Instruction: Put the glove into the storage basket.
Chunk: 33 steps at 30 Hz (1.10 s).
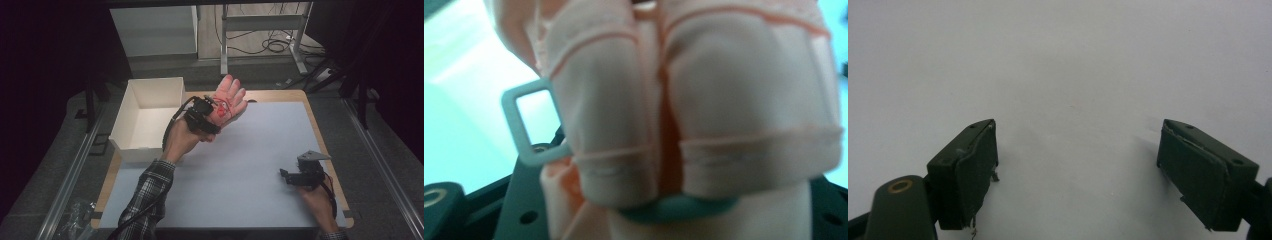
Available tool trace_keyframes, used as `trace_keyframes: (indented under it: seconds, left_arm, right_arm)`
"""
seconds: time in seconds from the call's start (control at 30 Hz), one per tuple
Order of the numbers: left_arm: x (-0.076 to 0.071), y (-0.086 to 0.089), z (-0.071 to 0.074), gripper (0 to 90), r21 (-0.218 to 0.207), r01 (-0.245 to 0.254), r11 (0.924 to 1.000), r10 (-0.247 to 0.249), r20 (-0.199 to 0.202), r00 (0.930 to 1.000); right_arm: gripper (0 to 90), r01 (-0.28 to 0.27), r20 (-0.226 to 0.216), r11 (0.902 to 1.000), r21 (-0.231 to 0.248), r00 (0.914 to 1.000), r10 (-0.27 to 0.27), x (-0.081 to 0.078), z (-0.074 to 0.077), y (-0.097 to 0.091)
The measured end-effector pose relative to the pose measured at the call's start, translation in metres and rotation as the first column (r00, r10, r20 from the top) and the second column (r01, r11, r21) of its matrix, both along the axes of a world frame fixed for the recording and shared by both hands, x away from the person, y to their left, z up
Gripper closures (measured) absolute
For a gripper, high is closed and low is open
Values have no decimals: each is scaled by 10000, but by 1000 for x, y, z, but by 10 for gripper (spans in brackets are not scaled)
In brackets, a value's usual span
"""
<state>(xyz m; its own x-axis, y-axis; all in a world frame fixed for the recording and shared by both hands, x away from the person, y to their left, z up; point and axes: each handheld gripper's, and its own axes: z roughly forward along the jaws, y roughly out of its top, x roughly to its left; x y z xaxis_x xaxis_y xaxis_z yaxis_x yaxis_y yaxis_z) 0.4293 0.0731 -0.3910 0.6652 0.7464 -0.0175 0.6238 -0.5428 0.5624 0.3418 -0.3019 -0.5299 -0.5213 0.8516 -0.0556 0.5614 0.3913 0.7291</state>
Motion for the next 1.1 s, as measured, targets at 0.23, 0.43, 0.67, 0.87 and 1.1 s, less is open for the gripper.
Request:
trace_keyframes:
  seconds: [0.23, 0.43, 0.67, 0.87, 1.1]
  left_arm:
    - [6, 15, 20, 439, -74, -333, 9994, 335, 297, 9990]
    - [12, 33, 32, 439, 62, -936, 9956, 932, 474, 9945]
    - [16, 61, 37, 439, 94, -1673, 9859, 1662, 721, 9835]
    - [15, 90, 41, 436, 81, -2437, 9698, 2423, 809, 9668]
    - [11, 125, 38, 433, -109, -3360, 9418, 3358, 757, 9389]
  right_arm:
    - [168, -4, 2, 10000, -10, 10000, 4, 0, 0, 0]
    - [168, -10, 13, 10000, -15, 10000, 10, 0, 0, 0]
    - [168, -5, 3, 10000, -10, 10000, 5, 0, 0, 0]
    - [169, -2, 5, 10000, 0, 10000, 2, 0, 0, 0]
    - [168, -4, 14, 10000, -13, 10000, 4, 0, 0, 0]
